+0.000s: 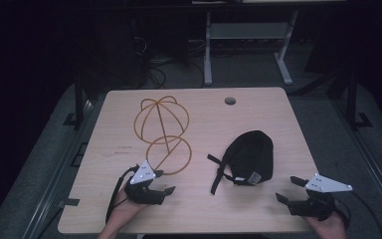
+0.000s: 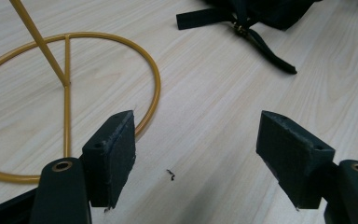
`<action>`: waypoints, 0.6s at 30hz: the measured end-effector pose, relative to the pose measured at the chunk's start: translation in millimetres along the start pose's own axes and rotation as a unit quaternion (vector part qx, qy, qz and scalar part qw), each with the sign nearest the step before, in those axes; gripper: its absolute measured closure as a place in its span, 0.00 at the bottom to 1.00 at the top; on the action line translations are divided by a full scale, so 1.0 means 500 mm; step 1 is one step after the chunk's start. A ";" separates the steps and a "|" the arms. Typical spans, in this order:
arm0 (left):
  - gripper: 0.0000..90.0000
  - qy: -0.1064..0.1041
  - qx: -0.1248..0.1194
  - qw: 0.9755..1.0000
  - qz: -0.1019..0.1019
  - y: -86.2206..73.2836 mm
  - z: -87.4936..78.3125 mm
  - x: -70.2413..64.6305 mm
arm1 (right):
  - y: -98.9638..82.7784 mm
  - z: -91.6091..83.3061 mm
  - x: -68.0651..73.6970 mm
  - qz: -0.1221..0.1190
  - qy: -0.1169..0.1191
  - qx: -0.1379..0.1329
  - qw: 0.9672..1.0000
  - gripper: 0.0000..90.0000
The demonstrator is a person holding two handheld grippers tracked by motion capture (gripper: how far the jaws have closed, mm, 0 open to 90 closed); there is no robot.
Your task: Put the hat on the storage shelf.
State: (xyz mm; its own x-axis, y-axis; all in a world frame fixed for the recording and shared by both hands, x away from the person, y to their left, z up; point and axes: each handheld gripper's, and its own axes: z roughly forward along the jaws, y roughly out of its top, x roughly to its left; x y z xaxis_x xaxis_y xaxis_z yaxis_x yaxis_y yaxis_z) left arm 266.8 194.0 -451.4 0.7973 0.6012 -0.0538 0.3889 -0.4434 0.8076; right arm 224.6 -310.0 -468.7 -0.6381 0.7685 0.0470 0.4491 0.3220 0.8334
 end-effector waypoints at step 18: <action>0.30 -0.044 -0.004 0.999 -0.027 0.008 -0.008 -0.020 | 0.010 0.005 0.003 0.007 0.009 -0.002 1.000 0.18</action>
State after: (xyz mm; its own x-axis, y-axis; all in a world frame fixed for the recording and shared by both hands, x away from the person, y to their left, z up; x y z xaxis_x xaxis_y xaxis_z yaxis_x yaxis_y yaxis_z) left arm 258.9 188.8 -445.2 0.8134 0.5624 -0.1484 0.4285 -0.4069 0.8067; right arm 227.3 -305.7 -465.8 -0.6434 0.7624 0.0689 0.4555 0.3089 0.8349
